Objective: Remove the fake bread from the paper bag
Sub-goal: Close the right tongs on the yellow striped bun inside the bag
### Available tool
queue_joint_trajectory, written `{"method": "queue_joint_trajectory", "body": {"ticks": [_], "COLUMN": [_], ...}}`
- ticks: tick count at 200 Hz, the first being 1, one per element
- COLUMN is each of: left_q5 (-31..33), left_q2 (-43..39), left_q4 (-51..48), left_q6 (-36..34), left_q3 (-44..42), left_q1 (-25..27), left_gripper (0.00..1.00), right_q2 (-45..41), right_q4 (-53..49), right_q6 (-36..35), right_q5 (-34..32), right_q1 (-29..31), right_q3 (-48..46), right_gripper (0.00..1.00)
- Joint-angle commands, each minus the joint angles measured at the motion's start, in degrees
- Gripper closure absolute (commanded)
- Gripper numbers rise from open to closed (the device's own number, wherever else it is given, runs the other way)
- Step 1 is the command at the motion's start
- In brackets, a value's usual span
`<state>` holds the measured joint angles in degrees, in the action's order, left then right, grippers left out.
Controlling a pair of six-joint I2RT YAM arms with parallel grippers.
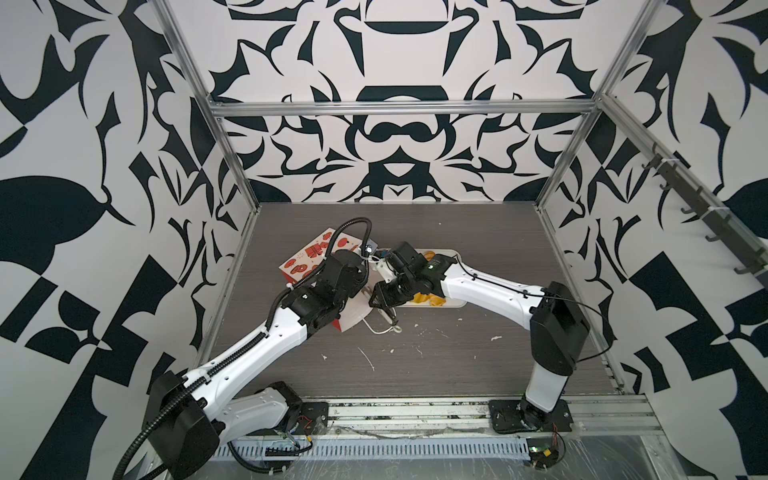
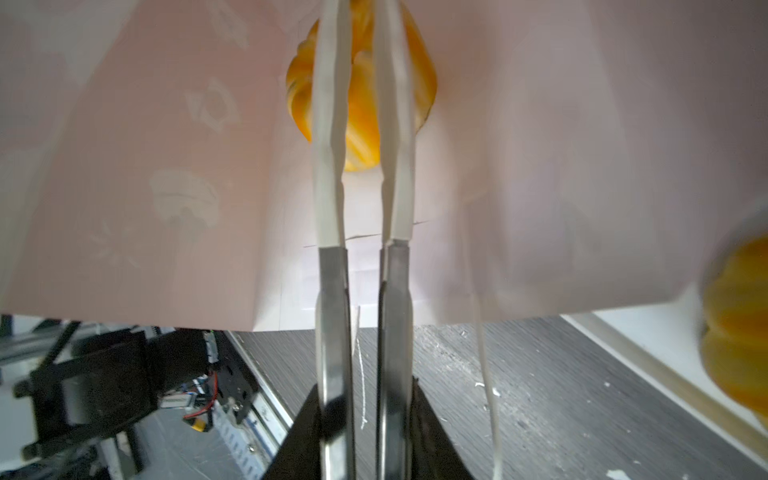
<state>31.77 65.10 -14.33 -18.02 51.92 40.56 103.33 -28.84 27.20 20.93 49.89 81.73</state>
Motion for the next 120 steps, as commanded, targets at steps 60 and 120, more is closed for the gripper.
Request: {"method": "queue_joint_trajectory", "body": {"ticks": [60,120], "left_q5": [-0.78,-0.96], "left_q2": [0.77,0.73], "left_q4": [1.85,1.06], "left_q6": [-0.47,-0.32], "left_q3": [-0.15,0.24], "left_q1": [-0.13,-0.13], "left_gripper": [1.00,1.00], "right_q2": [-2.58,-4.30], "right_q4": [-1.23,1.48], "right_q6": [-13.25,-16.05], "right_q5": [-7.67,-8.79], "right_q1": [0.82,0.84], "right_q3": [-2.46,-3.93], "right_gripper": [0.55,0.48]}}
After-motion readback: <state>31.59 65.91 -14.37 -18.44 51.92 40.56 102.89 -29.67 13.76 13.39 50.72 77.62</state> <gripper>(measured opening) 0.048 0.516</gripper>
